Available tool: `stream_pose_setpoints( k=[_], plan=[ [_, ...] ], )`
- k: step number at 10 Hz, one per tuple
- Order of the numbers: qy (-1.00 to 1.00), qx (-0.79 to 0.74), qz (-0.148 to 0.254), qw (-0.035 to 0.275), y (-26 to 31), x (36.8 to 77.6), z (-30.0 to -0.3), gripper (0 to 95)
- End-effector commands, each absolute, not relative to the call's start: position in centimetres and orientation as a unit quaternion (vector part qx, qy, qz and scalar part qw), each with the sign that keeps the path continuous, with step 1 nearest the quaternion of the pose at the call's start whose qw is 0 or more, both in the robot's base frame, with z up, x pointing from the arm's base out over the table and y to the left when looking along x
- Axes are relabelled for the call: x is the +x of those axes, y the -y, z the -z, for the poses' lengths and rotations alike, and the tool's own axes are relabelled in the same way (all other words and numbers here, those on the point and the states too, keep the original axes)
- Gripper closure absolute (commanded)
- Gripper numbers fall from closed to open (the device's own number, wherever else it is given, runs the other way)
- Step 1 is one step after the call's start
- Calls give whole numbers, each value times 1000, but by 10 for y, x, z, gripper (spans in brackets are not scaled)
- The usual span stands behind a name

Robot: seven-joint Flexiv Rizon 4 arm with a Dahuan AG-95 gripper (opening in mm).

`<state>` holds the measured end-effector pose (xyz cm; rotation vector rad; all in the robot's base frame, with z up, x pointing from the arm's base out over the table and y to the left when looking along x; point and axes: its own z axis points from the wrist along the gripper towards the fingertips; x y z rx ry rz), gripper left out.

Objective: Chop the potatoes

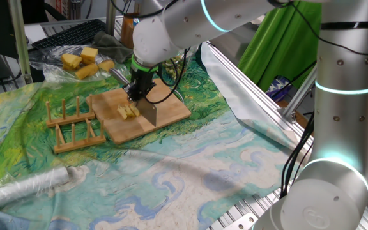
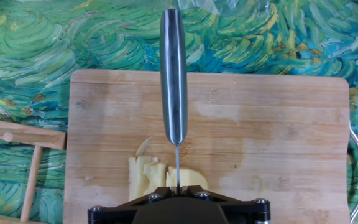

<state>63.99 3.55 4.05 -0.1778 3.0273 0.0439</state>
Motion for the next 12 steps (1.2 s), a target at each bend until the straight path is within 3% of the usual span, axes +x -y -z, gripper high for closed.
stream_pose_setpoints(
  k=[1,6,12],
  plan=[
    [-997,-56,-14,60,-38,639,-16,950],
    [-998,-51,-10,41,-34,634,-43,950],
    [-998,-52,-8,42,-32,632,-51,950]
  ],
)
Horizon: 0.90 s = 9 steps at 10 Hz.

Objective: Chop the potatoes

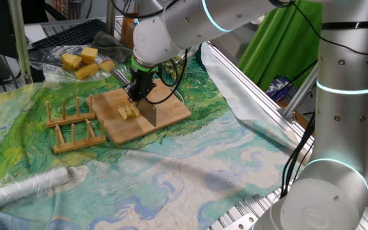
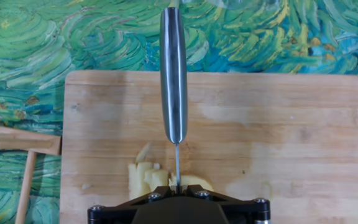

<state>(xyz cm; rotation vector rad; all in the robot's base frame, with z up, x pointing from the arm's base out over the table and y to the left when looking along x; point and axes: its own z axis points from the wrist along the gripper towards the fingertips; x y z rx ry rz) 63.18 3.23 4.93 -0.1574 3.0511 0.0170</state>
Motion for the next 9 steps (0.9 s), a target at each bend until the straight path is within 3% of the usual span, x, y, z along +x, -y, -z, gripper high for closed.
stream_pose_setpoints(
  k=[1,4,9],
  plan=[
    [-998,-52,-8,43,-33,632,-48,950],
    [-996,-53,-10,65,-39,638,-14,950],
    [-997,-56,-8,49,-35,636,-33,950]
  ],
)
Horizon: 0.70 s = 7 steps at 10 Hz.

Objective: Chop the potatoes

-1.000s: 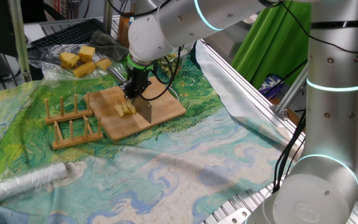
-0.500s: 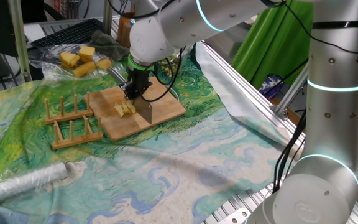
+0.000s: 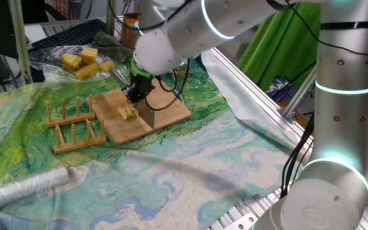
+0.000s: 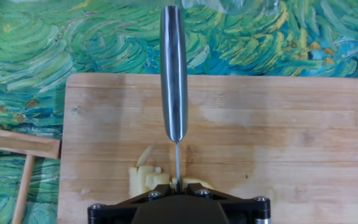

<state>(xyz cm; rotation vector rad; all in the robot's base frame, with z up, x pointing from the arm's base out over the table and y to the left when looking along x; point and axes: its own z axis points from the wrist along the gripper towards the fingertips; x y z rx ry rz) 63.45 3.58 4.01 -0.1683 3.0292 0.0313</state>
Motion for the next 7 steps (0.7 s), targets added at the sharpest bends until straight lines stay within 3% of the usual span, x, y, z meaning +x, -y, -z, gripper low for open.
stream_pose_setpoints(
  k=[1,3,7],
  plan=[
    [-997,-56,-7,42,-33,635,-39,950],
    [-998,-53,-8,30,-32,631,-58,950],
    [-998,-53,-4,31,-33,631,-58,950]
  ],
)
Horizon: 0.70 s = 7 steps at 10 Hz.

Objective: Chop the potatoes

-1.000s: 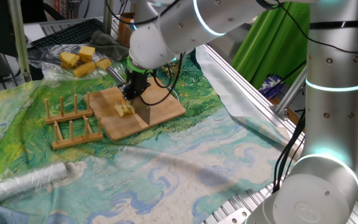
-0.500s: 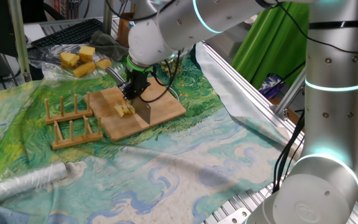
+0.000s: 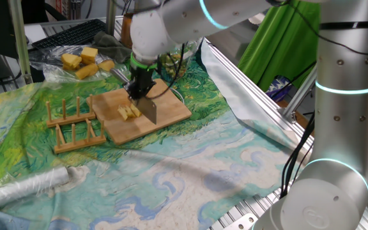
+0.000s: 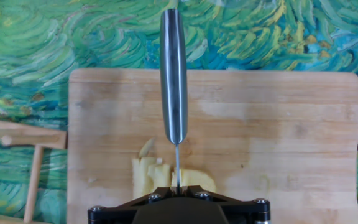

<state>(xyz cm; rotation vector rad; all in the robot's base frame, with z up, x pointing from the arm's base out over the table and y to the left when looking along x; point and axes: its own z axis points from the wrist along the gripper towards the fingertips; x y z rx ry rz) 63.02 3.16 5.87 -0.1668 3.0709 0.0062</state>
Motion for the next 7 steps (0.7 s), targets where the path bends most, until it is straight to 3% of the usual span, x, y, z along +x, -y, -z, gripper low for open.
stream_pose_setpoints(
  k=[1,4,7],
  plan=[
    [-998,-52,-4,32,-34,631,-54,950],
    [-998,-48,-14,50,-41,638,-17,950],
    [-998,-48,-10,50,-39,637,-22,950]
  ],
)
